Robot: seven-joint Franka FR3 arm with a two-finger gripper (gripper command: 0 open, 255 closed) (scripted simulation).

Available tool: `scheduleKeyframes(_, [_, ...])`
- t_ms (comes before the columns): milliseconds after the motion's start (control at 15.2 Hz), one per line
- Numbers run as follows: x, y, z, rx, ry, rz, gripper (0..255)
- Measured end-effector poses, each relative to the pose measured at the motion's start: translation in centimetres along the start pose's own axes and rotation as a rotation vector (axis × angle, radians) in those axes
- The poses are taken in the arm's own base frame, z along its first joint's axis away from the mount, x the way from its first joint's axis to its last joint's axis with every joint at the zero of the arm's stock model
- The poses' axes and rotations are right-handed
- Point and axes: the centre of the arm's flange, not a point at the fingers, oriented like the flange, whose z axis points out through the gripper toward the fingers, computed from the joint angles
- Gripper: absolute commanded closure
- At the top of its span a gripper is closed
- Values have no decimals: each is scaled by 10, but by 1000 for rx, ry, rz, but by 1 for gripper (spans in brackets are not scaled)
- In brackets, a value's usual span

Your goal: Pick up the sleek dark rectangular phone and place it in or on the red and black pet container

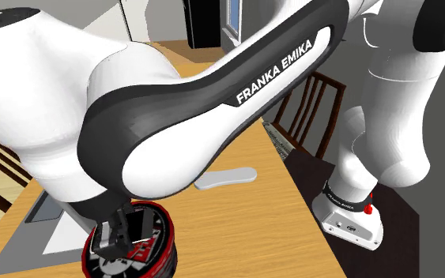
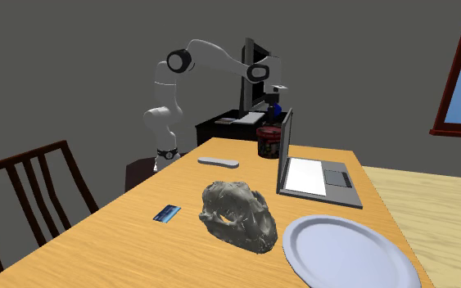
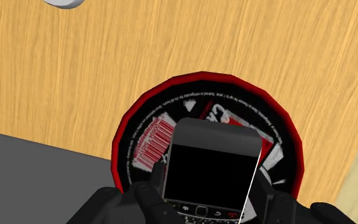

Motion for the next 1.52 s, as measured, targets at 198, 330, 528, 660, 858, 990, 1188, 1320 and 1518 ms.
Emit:
scheduleKeyframes(198, [-1,-1,13,0,0,0,255])
scheduleKeyframes(330, [-1,-1,16,0,0,0,255])
scheduleKeyframes(528, [-1,-1,17,0,0,0,255])
scheduleKeyframes(660, [-1,-1,17,0,1,0,0])
scheduleKeyframes(858, [-1,-1,17,0,1,0,0])
scheduleKeyframes(990, [-1,-1,17,0,1,0,0])
scheduleKeyframes(1188, [1,-1,-8,0,2,0,0])
scheduleKeyframes(1320, [-1,-1,-27,0,2,0,0])
scheduleKeyframes(1518, [-1,-1,-32,0,1,0,0])
